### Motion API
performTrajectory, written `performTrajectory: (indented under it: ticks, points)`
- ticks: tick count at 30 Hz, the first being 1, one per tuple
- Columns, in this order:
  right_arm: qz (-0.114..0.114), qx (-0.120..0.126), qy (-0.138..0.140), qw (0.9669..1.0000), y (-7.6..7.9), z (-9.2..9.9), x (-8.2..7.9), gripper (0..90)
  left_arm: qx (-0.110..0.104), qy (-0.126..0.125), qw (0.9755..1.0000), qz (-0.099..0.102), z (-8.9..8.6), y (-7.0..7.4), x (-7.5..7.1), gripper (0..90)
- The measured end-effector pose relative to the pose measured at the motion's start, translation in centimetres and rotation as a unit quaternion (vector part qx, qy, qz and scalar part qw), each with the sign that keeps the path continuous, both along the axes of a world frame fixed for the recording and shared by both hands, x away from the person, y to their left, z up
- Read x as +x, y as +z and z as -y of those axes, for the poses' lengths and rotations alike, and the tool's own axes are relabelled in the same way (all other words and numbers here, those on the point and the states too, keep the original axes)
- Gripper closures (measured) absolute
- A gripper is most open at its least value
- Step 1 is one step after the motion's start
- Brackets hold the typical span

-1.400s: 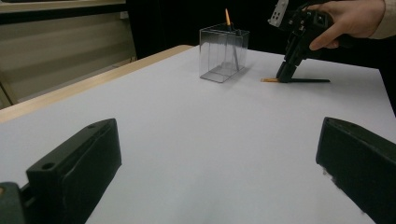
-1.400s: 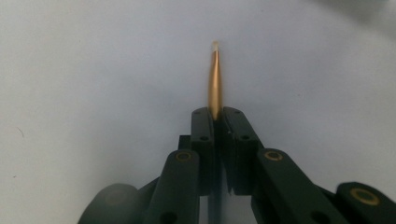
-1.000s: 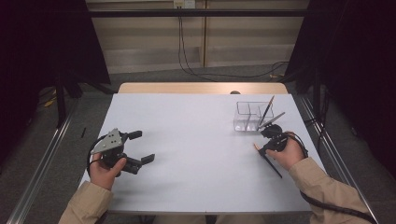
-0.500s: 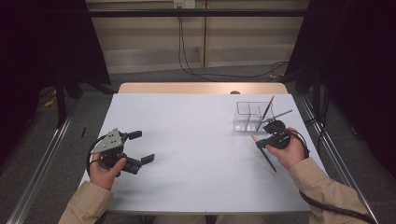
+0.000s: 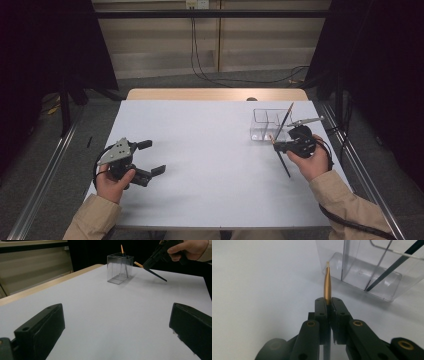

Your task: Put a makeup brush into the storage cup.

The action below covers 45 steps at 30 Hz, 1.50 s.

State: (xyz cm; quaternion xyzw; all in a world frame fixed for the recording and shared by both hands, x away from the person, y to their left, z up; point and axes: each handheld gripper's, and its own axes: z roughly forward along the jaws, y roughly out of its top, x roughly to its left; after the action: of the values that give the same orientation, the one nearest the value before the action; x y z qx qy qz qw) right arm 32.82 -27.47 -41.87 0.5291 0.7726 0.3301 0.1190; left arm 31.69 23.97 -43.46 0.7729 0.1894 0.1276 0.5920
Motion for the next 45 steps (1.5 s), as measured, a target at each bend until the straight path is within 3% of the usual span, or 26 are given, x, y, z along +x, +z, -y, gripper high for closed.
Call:
performTrajectory:
  ticks: [11, 20, 31, 45]
  points:
    - [0.041, 0.038, -0.011, 0.9984, 0.4, 0.5, -0.3, 83.8, 0.0, 0.0, 1.0, 0.001, 0.0, 0.0, 0.0, 0.0]
    - [0.097, 0.062, -0.024, 0.993, 1.4, 0.9, -0.9, 83.8, 0.001, -0.001, 1.0, 0.001, 0.0, 0.0, 0.0, 0.0]
    - [0.173, 0.087, -0.044, 0.9801, 2.1, 1.6, -1.7, 83.8, 0.0, 0.0, 1.0, 0.0, -0.1, 0.0, 0.1, 0.0]
    - [0.271, 0.098, -0.071, 0.955, 3.1, 1.7, -2.6, 83.8, -0.001, 0.004, 1.0, 0.003, -0.2, 0.0, 0.0, 0.0]
